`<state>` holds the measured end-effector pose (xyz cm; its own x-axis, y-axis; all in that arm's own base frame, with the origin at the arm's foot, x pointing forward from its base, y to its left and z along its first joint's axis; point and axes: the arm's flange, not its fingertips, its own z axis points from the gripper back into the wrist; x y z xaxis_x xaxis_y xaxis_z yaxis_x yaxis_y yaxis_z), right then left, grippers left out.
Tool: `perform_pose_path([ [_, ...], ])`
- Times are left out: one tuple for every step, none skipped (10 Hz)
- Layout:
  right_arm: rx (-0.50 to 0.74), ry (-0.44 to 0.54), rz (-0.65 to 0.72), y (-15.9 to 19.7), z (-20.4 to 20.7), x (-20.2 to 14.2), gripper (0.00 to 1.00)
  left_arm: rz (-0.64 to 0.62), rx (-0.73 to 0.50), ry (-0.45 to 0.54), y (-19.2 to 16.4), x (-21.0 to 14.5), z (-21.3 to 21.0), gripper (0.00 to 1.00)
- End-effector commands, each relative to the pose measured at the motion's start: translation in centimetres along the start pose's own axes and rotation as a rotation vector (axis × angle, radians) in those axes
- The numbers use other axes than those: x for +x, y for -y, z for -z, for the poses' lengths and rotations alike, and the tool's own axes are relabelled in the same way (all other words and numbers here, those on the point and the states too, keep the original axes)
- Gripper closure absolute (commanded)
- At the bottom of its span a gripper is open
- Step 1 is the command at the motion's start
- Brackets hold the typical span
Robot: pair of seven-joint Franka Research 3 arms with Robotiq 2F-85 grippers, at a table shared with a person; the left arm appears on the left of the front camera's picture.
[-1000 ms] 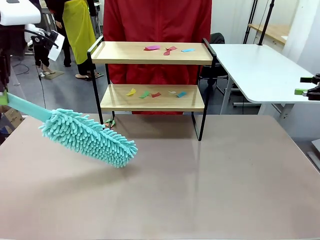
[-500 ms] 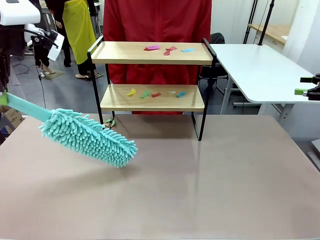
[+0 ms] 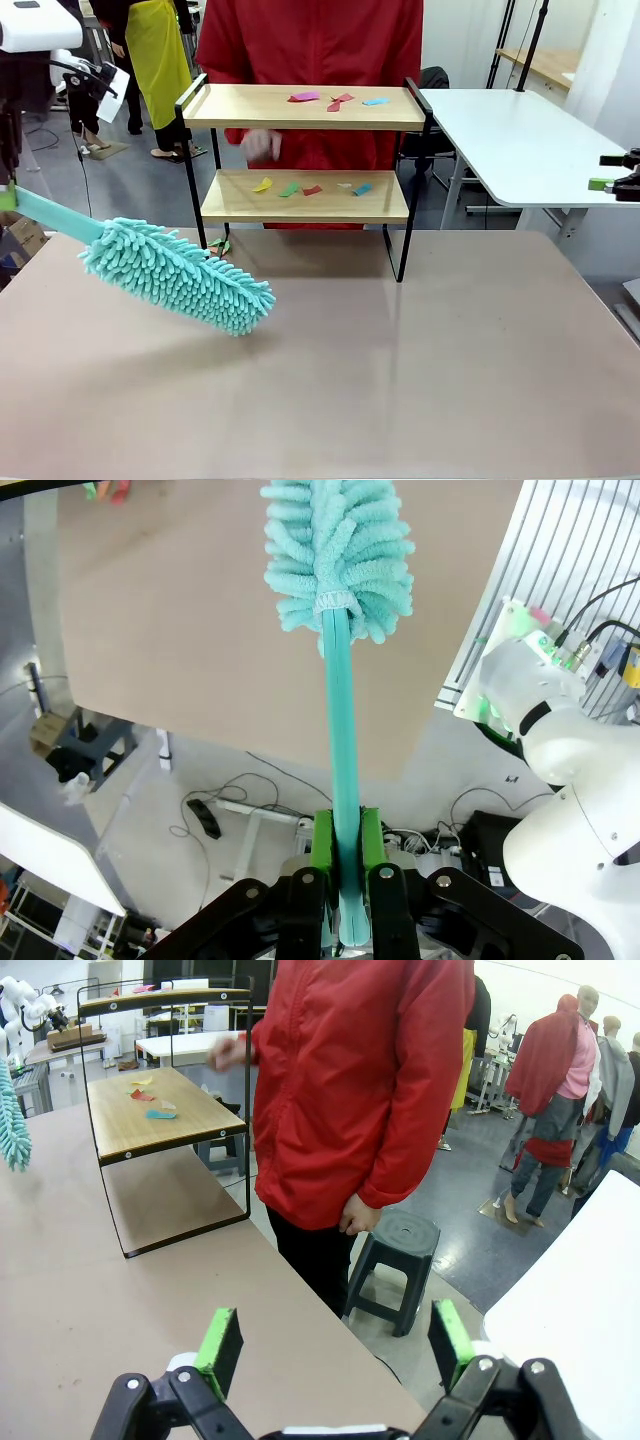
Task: Clean the shelf.
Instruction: Clean the specific section of the Shelf indicated by the human with the Duster.
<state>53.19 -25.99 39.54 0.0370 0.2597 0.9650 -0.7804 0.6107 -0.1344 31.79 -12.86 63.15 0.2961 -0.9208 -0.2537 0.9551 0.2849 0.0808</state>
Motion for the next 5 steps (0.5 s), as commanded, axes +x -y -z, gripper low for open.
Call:
perform_pose_path([
  [-0.002, -0.018, 0.013, 0.03, 0.11, 0.6, 0.0, -0.01, 0.002, 0.002, -0.02, -0.28, -0.1, 0.87],
  [-0.002, -0.018, 0.013, 0.03, 0.11, 0.6, 0.0, -0.01, 0.002, 0.002, -0.02, -0.28, -0.1, 0.87],
  [-0.002, -0.018, 0.013, 0.03, 0.11, 0.6, 0.0, -0.01, 0.002, 0.002, -0.02, -0.28, -0.1, 0.87],
  [-0.002, -0.018, 0.013, 0.03, 0.11, 0.6, 0.0, -0.01, 0.002, 0.002, -0.02, -0.28, -0.1, 0.87],
  [-0.002, -0.018, 0.013, 0.03, 0.11, 0.6, 0.0, -0.01, 0.002, 0.002, -0.02, -0.28, -0.1, 0.87],
])
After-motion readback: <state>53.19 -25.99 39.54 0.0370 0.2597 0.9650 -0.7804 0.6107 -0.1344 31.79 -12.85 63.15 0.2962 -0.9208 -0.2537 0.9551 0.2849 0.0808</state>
